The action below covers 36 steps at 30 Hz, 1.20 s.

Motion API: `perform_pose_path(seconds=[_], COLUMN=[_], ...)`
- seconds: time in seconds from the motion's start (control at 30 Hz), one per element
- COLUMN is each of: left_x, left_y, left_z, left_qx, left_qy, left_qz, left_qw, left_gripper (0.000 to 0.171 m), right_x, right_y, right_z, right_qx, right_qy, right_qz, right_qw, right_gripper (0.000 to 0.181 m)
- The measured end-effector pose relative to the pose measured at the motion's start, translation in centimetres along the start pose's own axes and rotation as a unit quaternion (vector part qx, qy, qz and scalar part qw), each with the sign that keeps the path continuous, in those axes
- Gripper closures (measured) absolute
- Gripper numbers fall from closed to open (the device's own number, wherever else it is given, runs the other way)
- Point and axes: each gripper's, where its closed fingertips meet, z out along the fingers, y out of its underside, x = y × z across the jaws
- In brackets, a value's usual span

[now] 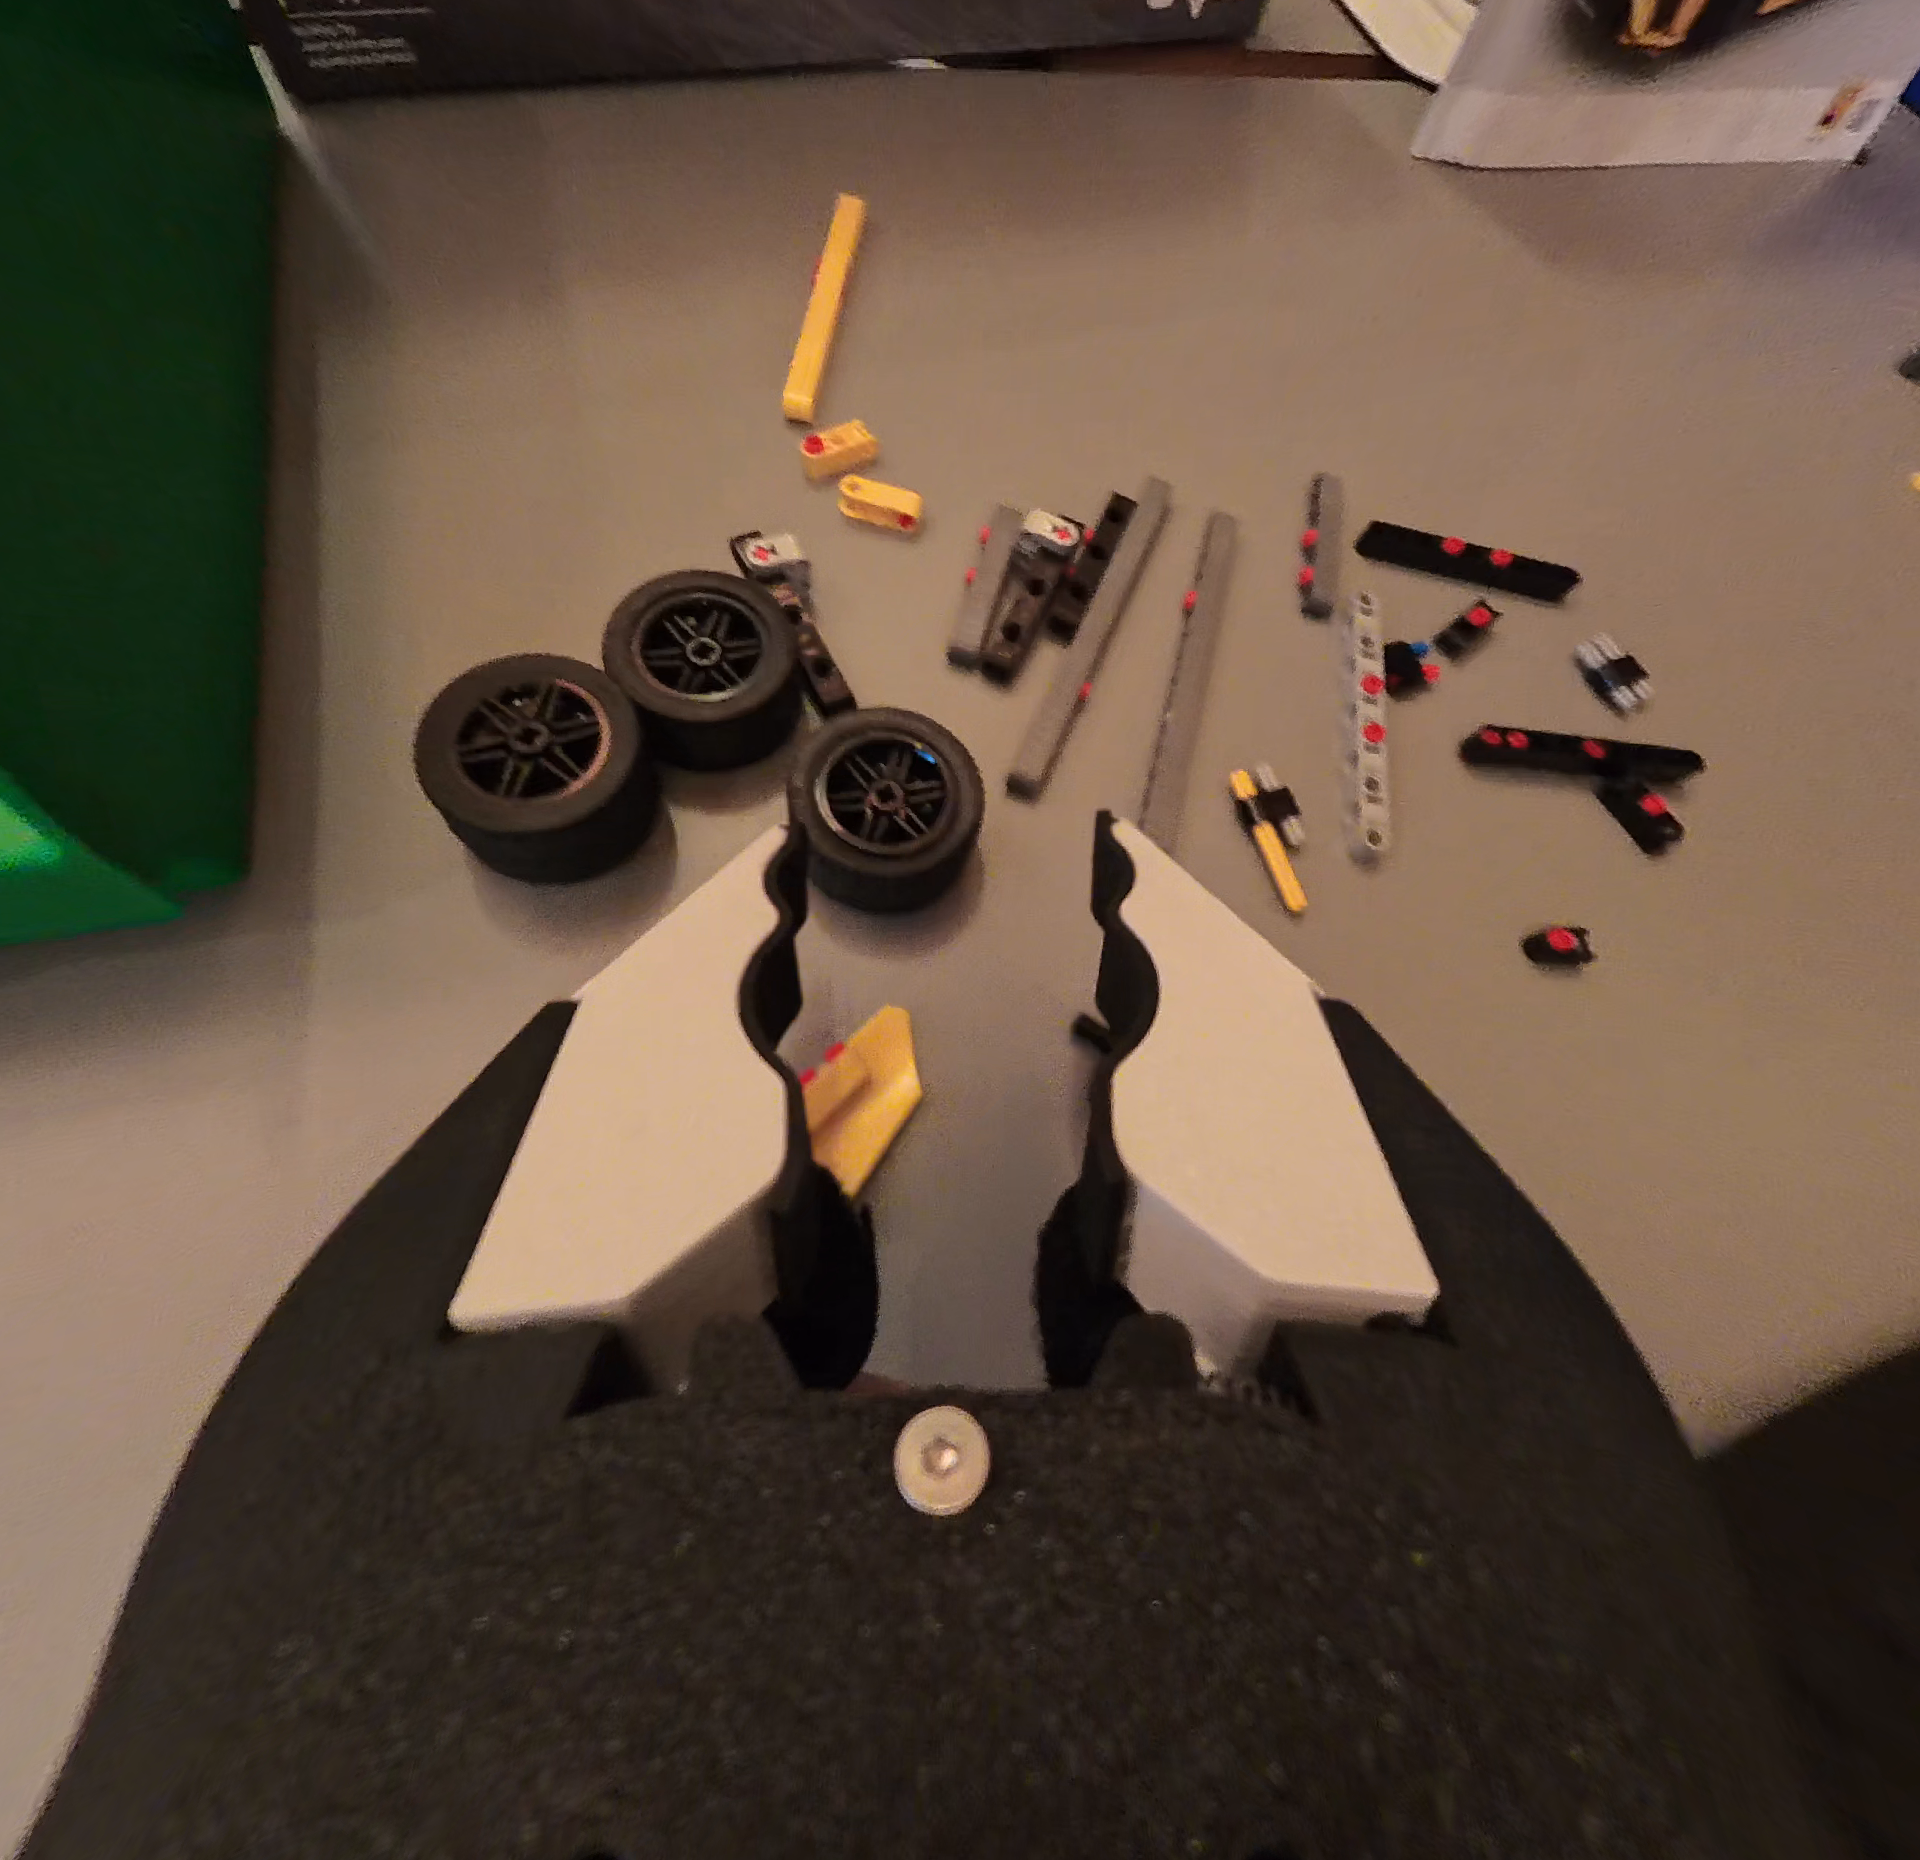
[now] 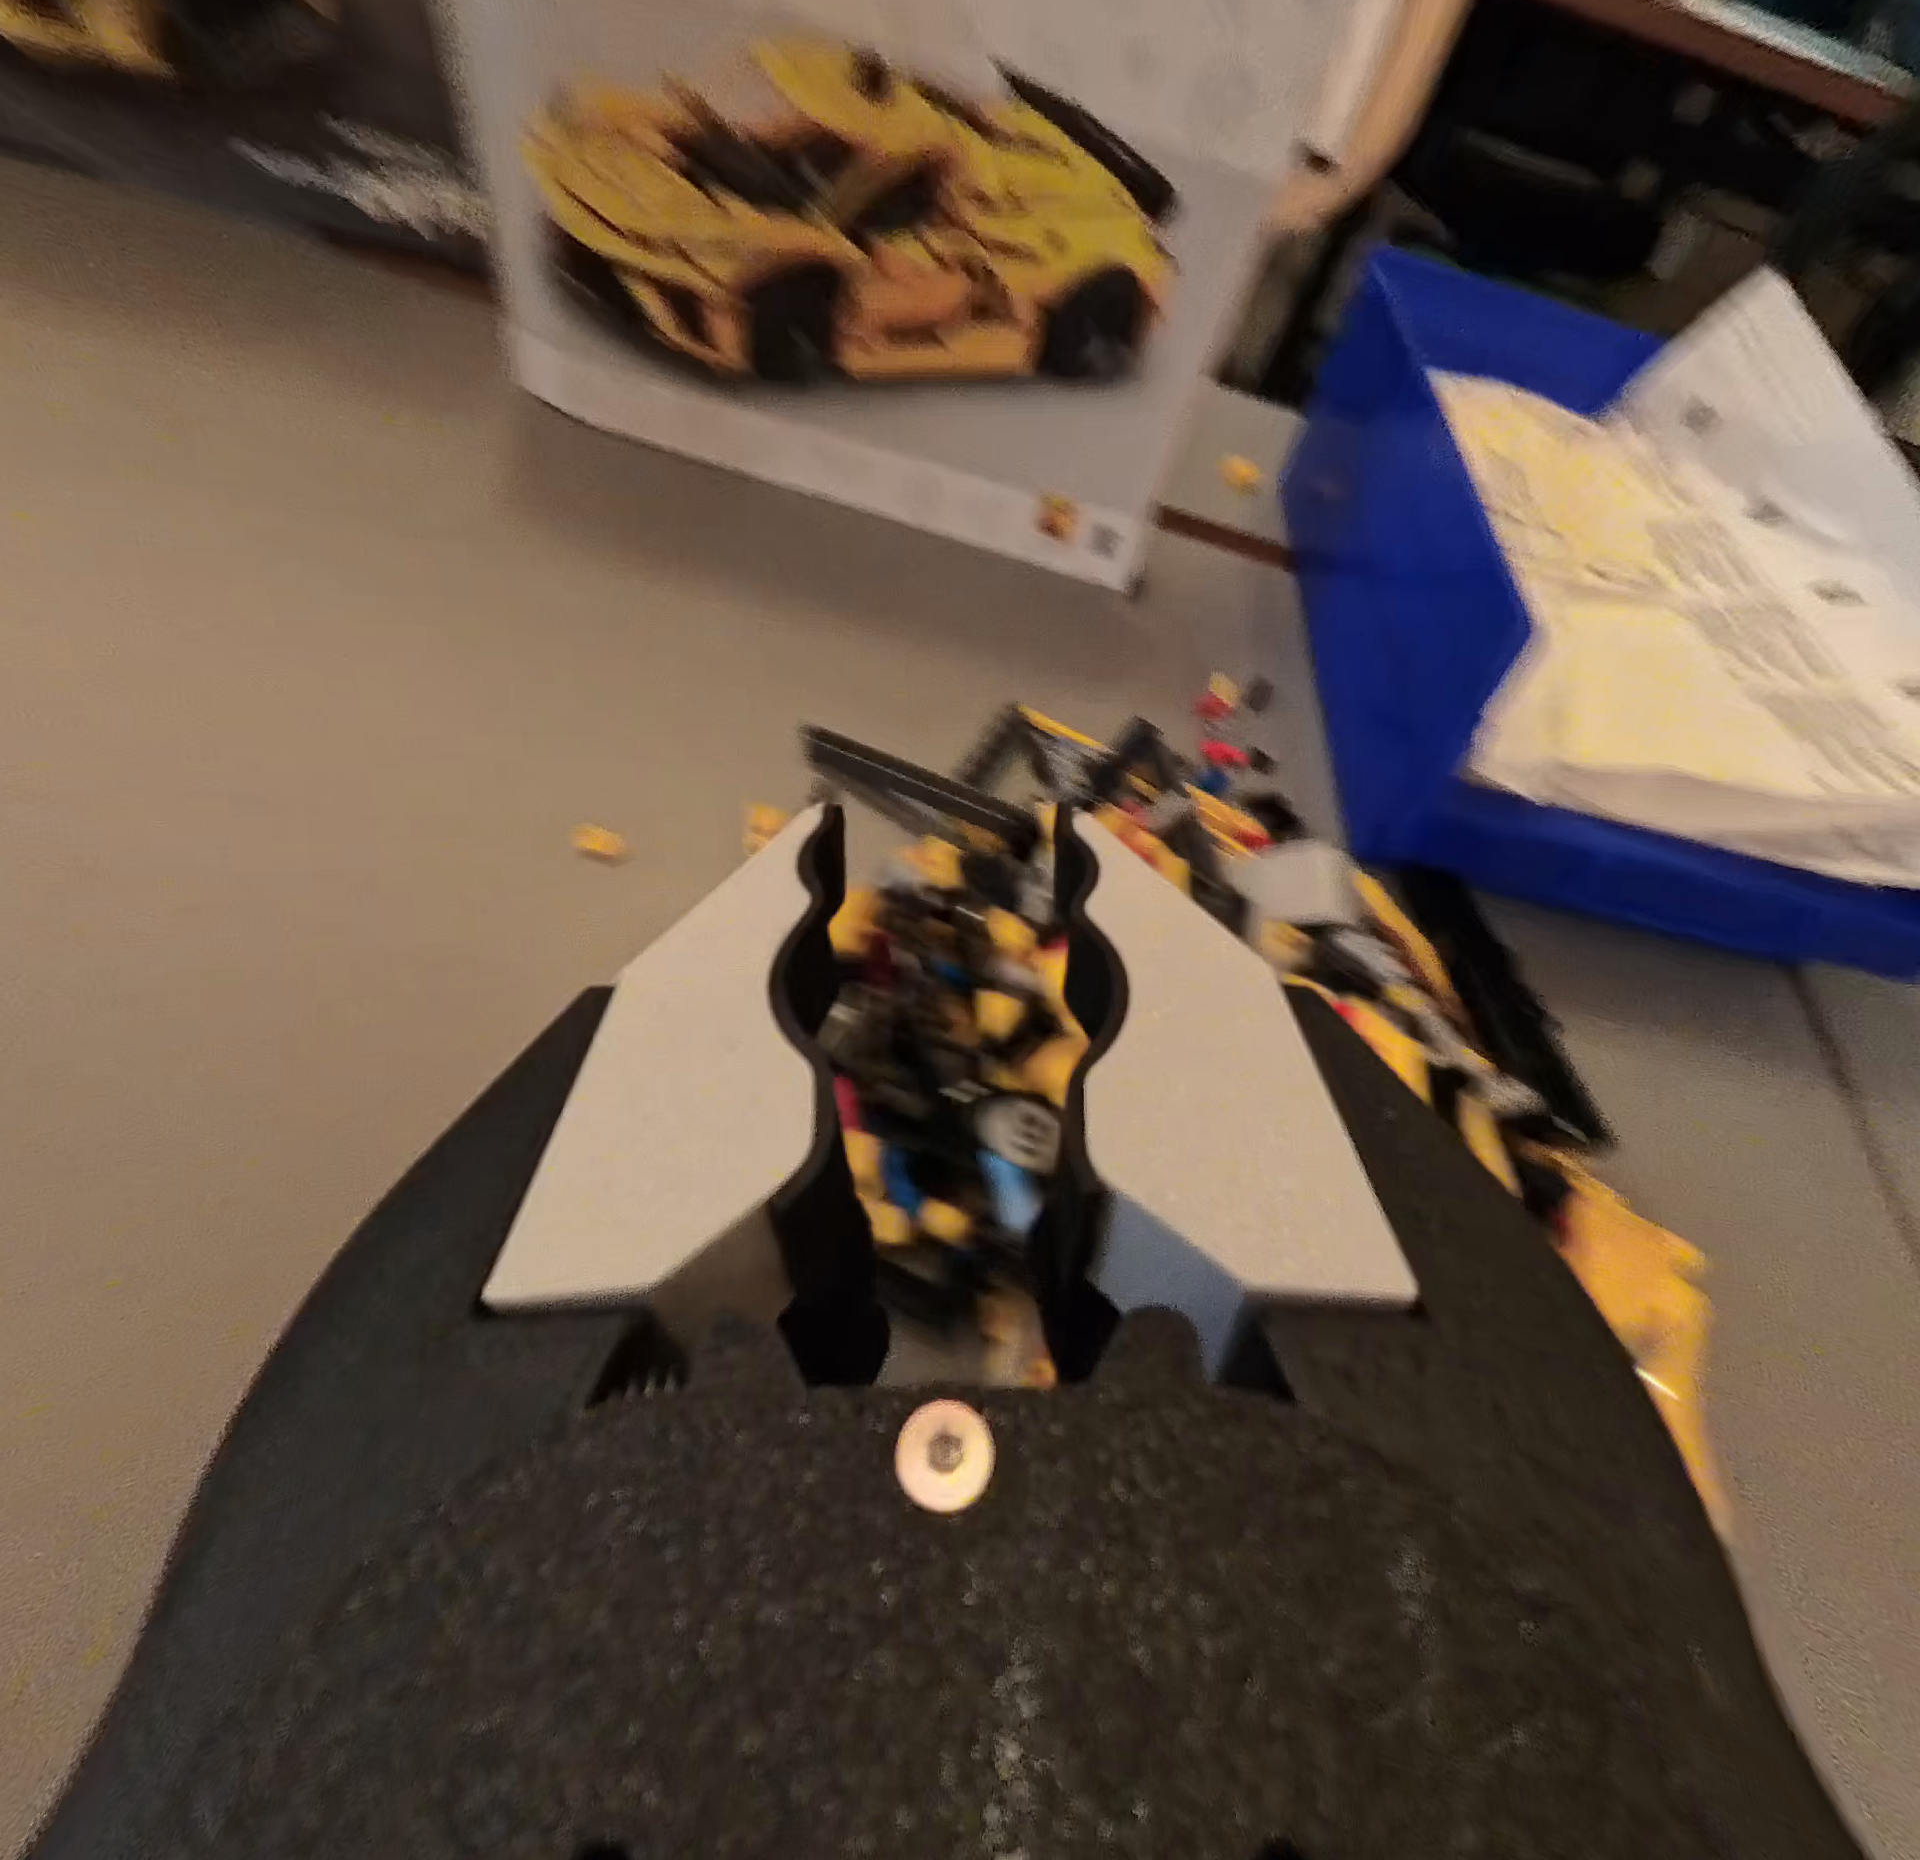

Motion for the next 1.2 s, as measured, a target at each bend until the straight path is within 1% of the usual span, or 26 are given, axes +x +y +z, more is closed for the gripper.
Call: perform_pose_path(seconds=[0.07,0.13,0.2,0.23,0.27,0.3,0.37,0.4,0.47,0.57,0.63,0.73,0.83,0.9,0.93,0.97,1.0,1.03,1.07,1.1,1.13,1.17,1.2], left_x=[-0.5,-1.0,-1.6,-1.6,-1.4,-1.0,-0.3,0.8,4.3,11.1,15.4,20.3,23.8,25.1,25.3,25.6,25.8,26.0,26.3,26.5,26.7,26.8,27.1], left_y=[-0.1,0.3,1.3,1.8,2.0,1.9,1.4,0.6,-1.4,-2.7,-2.4,-1.3,-0.5,0.0,0.0,0.1,0.1,-0.2,-0.7,-1.4,-2.0,-2.4,-2.4], left_z=[1.1,2.2,3.0,3.3,3.4,3.4,3.1,2.7,1.3,-0.8,-1.4,-1.6,-1.5,-1.3,-1.2,-1.2,-1.3,-1.5,-2.1,-2.9,-3.6,-4.2,-4.7], left_qx=[-0.014,-0.041,-0.077,-0.093,-0.094,-0.090,-0.081,-0.054,0.008,0.075,0.091,0.096,0.106,0.106,0.108,0.110,0.107,0.104,0.105,0.106,0.103,0.094,0.085], left_qy=[-0.003,-0.011,-0.032,-0.036,-0.032,-0.026,-0.023,-0.017,0.005,0.045,0.079,0.121,0.156,0.167,0.164,0.175,0.198,0.232,0.284,0.346,0.407,0.457,0.495], left_qz=[0.005,0.023,0.049,0.064,0.073,0.079,0.107,0.137,0.214,0.327,0.374,0.423,0.438,0.438,0.432,0.409,0.367,0.304,0.223,0.132,0.049,-0.007,-0.037], left_qw=[1.000,0.999,0.995,0.993,0.992,0.992,0.991,0.989,0.977,0.941,0.920,0.893,0.879,0.877,0.880,0.889,0.903,0.918,0.927,0.923,0.906,0.885,0.864], left_gripper=[0.116,0.116,0.116,0.116,0.118,0.125,0.126,0.126,0.126,0.126,0.126,0.126,0.126,0.126,0.126,0.126,0.125,0.124,0.124,0.125,0.125,0.128,0.134], right_x=[-5.0,-10.7,-15.5,-17.7,-19.2,-20.2,-21.7,-22.7,-24.9,-27.4,-28.5,-30.0,-30.6,-30.5,-30.3,-30.1,-29.8,-29.4,-29.2,-29.1,-29.0,-29.1,-29.3], right_y=[-1.9,-3.1,-3.1,-2.9,-2.9,-3.0,-2.9,-2.8,-3.0,-4.5,-5.2,-4.7,-4.1,-3.3,-3.3,-3.2,-3.2,-3.4,-3.7,-4.1,-4.5,-5.0,-5.4], right_z=[-0.3,-0.9,-1.3,-1.6,-2.0,-2.4,-3.1,-3.7,-5.4,-7.3,-7.7,-7.9,-8.3,-8.2,-8.1,-8.2,-8.1,-8.1,-8.3,-8.7,-9.4,-10.4,-11.0], right_qx=[0.047,0.088,0.092,0.080,0.074,0.076,0.077,0.075,0.069,0.062,0.054,0.021,0.000,-0.016,-0.019,-0.023,-0.022,-0.012,-0.002,0.009,0.022,0.035,0.042], right_qy=[-0.072,-0.161,-0.238,-0.282,-0.310,-0.326,-0.357,-0.384,-0.457,-0.536,-0.561,-0.586,-0.600,-0.599,-0.598,-0.603,-0.602,-0.600,-0.604,-0.614,-0.629,-0.648,-0.661], right_qz=[0.022,0.060,0.092,0.096,0.088,0.073,0.042,0.037,0.059,0.147,0.193,0.208,0.212,0.203,0.209,0.209,0.211,0.212,0.213,0.212,0.212,0.213,0.214], right_qw=[0.996,0.981,0.962,0.951,0.944,0.940,0.930,0.920,0.885,0.829,0.803,0.783,0.771,0.774,0.773,0.769,0.769,0.771,0.768,0.760,0.748,0.731,0.718], right_gripper=[0.143,0.144,0.144,0.140,0.137,0.138,0.141,0.142,0.142,0.140,0.138,0.133,0.133,0.154,0.155,0.156,0.157,0.158,0.158,0.158,0.158,0.158,0.158])
